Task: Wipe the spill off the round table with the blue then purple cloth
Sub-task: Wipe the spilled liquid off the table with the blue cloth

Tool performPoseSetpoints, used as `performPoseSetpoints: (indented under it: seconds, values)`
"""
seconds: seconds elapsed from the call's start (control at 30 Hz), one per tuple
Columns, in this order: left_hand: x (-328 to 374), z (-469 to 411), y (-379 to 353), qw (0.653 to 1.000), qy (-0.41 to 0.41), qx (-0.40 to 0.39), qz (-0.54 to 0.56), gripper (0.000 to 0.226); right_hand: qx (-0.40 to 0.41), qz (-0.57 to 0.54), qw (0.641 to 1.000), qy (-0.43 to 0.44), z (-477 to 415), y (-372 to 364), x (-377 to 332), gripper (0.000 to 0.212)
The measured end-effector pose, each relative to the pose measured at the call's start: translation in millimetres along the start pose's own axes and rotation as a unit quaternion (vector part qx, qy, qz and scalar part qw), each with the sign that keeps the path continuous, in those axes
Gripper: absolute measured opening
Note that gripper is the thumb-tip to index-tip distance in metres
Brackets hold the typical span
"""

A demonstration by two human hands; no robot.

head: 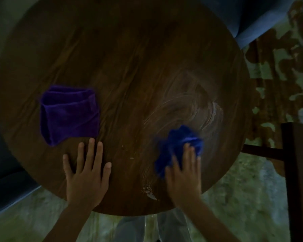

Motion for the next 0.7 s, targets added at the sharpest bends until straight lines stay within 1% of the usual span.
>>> performPoseSetpoints:
  seconds: [0.03,0.1,0.13,0.17,0.2,0.23,0.3,0.37,0.4,0.47,0.57,0.6,0.7]
  values:
    - [0,-1,0,1.000,0.000,0.000,-0.001,0.070,-0.016,-0.008,0.998,0.054,3,-10,-21,0.055]
    - [0,-1,0,1.000,0.002,-0.001,-0.003,0.070,-0.031,-0.024,0.989,0.145,-25,-16,-51,0.057]
    - [1,-1,0,1.000,0.003,-0.002,-0.004,0.070,-0.030,-0.029,0.985,0.170,-53,-11,-56,0.058]
    - [2,0,2,1.000,0.004,-0.003,-0.004,0.070,-0.030,-0.032,0.984,0.175,-86,-3,-54,0.058]
    - [3,0,3,1.000,0.004,-0.004,-0.005,0.070,-0.031,-0.034,0.987,0.156,-121,10,-45,0.058]
    - [4,0,5,1.000,0.003,-0.003,-0.005,0.071,-0.022,-0.028,0.992,0.118,-155,25,-29,0.058]
    - [6,0,12,1.000,0.007,-0.004,0.002,0.073,0.008,-0.027,1.000,0.006,-203,58,26,0.059]
    - [8,0,21,1.000,0.014,0.001,0.019,0.074,0.019,-0.048,0.994,-0.096,-214,81,83,0.059]
    - [9,0,26,0.999,0.016,0.008,0.032,0.074,0.015,-0.045,0.991,-0.123,-210,87,100,0.060]
    - [13,-3,40,0.996,0.013,0.038,0.075,0.071,0.023,-0.033,0.990,-0.137,-202,88,110,0.062]
    - [33,-32,67,0.989,-0.030,0.076,0.127,0.064,0.071,-0.099,0.982,-0.144,-215,90,100,0.059]
    - [40,-48,75,0.987,-0.036,0.078,0.134,0.063,0.080,-0.105,0.980,-0.151,-222,90,99,0.059]
    - [59,-108,85,0.990,-0.031,0.062,0.125,0.062,0.085,-0.072,0.981,-0.160,-235,87,107,0.068]
Point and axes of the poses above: each hand's wrist, its own z-axis away from the middle knuckle, its own y-axis out of the back of the hand, x = y × z, the point moved 6 cm from there along -z, towards the middle knuckle, and after that the axes turned 12 degrees about -z, right-handed, at the moved point
